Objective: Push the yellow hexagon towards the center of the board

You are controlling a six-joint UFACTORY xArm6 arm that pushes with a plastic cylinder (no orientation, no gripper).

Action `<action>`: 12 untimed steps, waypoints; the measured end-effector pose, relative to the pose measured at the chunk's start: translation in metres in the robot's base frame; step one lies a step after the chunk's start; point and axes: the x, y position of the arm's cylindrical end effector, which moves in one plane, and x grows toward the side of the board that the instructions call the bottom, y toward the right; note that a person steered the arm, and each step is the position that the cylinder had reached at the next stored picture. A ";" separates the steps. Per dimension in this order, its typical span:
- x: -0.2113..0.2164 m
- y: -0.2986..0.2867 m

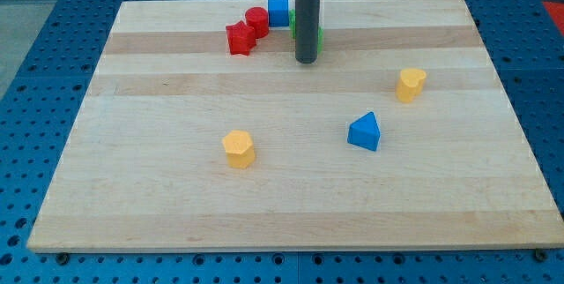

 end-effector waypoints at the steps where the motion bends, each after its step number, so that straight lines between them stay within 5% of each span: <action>1: -0.004 -0.002; 7: 0.043 -0.085; 12: 0.185 -0.119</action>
